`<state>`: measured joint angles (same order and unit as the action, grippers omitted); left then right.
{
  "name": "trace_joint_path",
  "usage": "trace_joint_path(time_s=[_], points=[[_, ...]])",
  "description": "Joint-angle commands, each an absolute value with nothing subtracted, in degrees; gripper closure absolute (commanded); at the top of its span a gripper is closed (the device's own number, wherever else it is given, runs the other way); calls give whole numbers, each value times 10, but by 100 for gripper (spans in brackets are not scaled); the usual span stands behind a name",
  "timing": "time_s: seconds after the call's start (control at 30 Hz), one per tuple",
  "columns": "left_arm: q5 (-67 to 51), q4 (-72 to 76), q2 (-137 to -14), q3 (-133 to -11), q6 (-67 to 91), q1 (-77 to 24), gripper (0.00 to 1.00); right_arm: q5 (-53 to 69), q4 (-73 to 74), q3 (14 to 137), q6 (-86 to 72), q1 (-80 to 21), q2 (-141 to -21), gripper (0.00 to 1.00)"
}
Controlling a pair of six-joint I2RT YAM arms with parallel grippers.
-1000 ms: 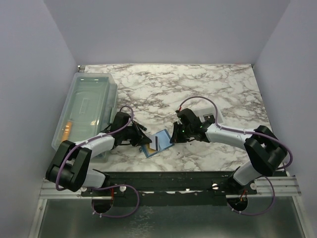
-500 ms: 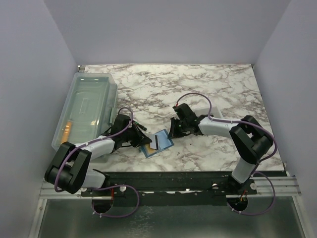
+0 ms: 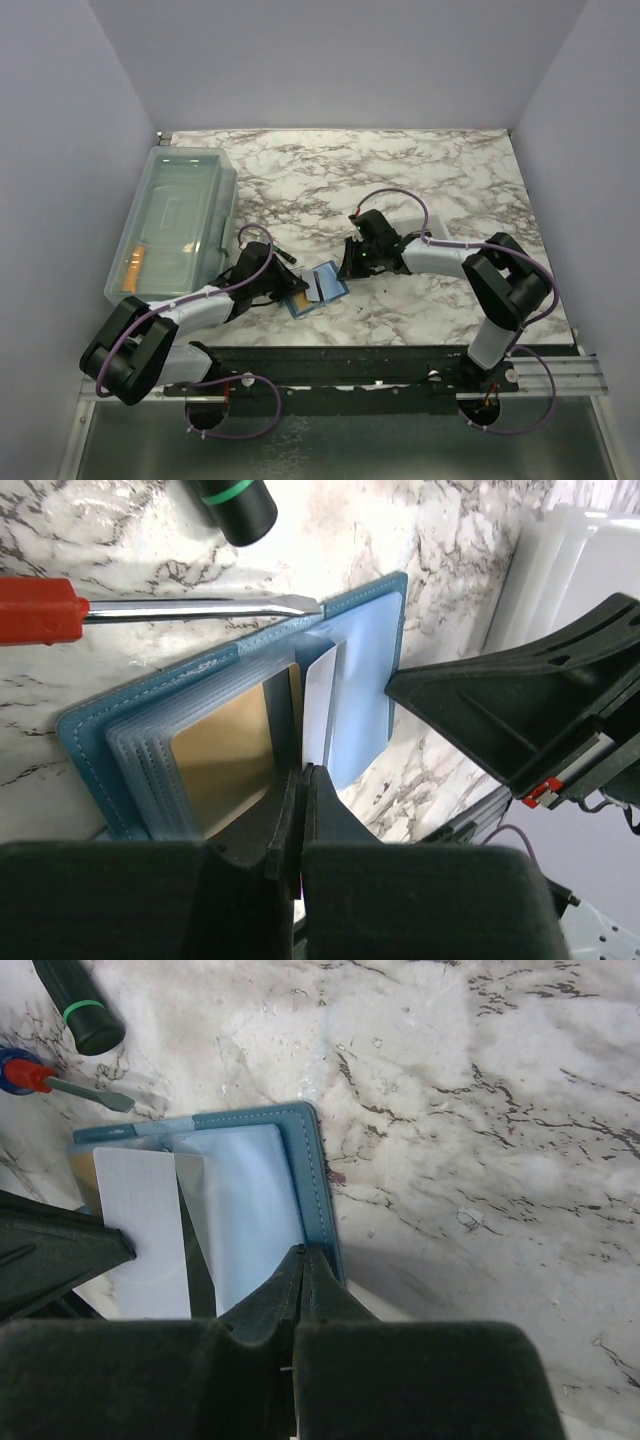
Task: Put the credit cards into the card holder
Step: Insert the credit card into the card holder.
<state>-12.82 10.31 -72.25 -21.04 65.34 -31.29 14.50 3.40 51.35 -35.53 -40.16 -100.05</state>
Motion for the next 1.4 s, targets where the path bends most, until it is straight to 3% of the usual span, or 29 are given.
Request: trace_joint_path(time_s=[0.0, 0.63, 1.1, 1.17, 1.27, 1.37], points=[[-54, 111, -714, -193, 678, -319, 100, 164, 25, 493, -358, -407, -1004, 100], [21, 218, -731, -143, 749, -367, 100, 219, -19, 459, -398, -407, -995, 100], [79, 281, -828, -151, 772, -434, 100, 200, 16, 463, -384, -401, -991, 100], [74, 253, -822, -156, 780, -434, 91, 204, 16, 460, -381, -395, -988, 100], [75, 192, -780, -163, 777, -435, 68, 205, 20, 457, -375, -391, -985, 100], [81, 144, -734, -164, 773, -435, 55, 204, 24, 457, -372, -391, -984, 100]])
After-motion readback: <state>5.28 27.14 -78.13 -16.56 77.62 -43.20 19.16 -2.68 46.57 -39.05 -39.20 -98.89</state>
